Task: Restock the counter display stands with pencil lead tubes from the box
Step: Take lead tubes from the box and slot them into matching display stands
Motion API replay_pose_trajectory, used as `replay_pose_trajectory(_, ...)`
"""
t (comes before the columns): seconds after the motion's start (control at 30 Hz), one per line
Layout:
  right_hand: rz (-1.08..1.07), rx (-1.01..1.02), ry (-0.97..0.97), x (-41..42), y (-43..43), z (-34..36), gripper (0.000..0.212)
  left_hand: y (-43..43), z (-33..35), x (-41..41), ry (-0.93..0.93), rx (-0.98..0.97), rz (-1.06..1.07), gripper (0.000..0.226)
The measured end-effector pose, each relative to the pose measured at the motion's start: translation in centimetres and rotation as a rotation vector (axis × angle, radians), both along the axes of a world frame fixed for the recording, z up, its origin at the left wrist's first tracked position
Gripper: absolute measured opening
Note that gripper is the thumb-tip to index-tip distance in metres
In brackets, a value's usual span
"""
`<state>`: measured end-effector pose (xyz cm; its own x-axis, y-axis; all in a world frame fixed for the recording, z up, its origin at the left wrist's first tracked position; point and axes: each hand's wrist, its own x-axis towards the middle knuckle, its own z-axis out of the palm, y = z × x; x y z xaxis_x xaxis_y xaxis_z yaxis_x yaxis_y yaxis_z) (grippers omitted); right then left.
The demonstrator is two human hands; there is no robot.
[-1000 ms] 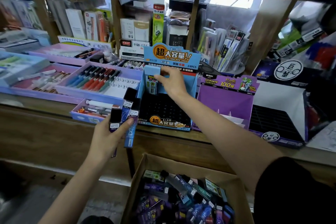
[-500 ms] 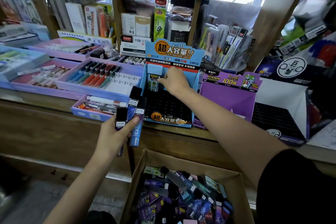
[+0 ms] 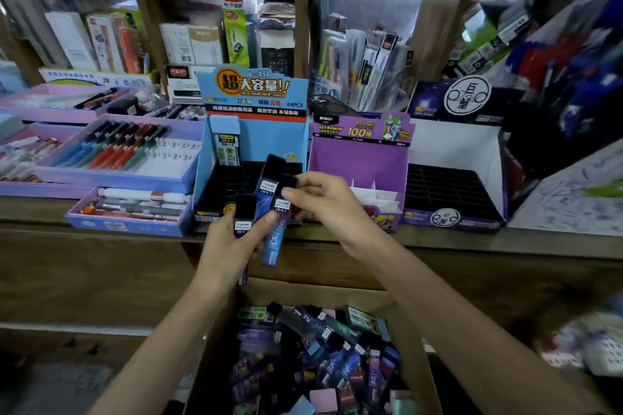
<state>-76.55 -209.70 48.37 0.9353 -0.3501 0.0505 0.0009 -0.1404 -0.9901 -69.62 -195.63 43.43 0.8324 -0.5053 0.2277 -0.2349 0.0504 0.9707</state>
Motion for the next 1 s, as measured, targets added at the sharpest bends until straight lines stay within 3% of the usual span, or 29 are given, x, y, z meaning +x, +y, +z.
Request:
replay_pose_trajectory(0.13,-0.102,-0.055,-0.058,-3.2,-4.3,1.6,0.009,-2.4,0.0,-1.0,-0.048,0.051,0.004,0.023)
replay_pose_trajectory(0.47,-0.545,-0.256,-0.223,-8.3,-18.8,3.9,0.014,-8.9,0.0,-3.0,-0.096,0.055,-0.038,0.024)
replay_pose_trajectory(0.87,-0.362,-0.401,-0.092,-2.0,-22.8,1.7,0.016,-10.0,-1.2,-2.5,-0.059,0.106,-0.074,0.018)
replay_pose_trajectory(1.0,-0.408,-0.364,-0.078,-1.5,-23.1,1.7,0.016,-10.0,-1.2,-2.4,-0.039,0.094,-0.077,0.016)
